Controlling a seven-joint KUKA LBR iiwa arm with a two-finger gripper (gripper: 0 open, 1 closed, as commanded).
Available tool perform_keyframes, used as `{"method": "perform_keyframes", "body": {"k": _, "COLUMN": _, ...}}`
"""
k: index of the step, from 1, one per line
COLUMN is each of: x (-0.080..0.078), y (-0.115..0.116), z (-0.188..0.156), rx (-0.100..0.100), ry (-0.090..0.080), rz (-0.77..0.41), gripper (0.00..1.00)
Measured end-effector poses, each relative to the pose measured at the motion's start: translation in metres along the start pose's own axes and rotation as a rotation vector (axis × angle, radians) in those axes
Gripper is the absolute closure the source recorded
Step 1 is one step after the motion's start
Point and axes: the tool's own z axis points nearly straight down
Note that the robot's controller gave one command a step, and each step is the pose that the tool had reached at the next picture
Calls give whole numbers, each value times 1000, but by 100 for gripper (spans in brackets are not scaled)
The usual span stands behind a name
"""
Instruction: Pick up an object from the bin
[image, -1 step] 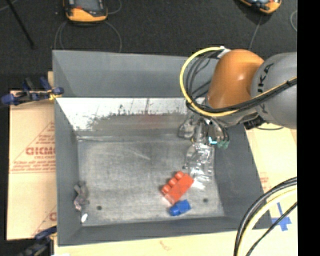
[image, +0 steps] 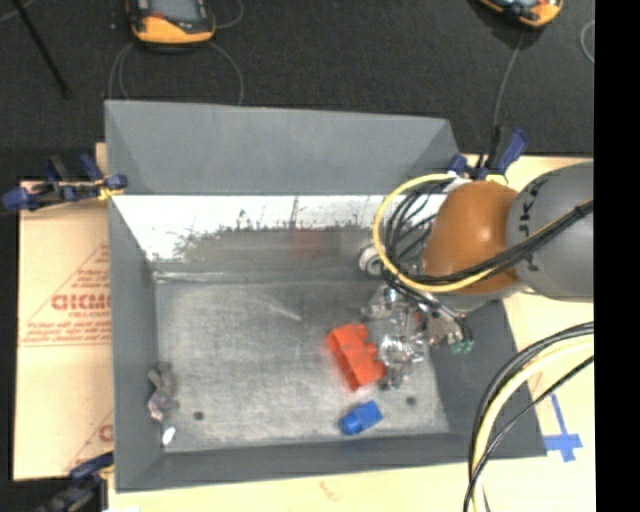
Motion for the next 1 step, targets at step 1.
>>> {"method": "perform_keyframes", "body": {"k": 1, "x": 37, "y": 34, "z": 0, "rx": 2, "ry": -11, "rz": 44, "gripper": 0}}
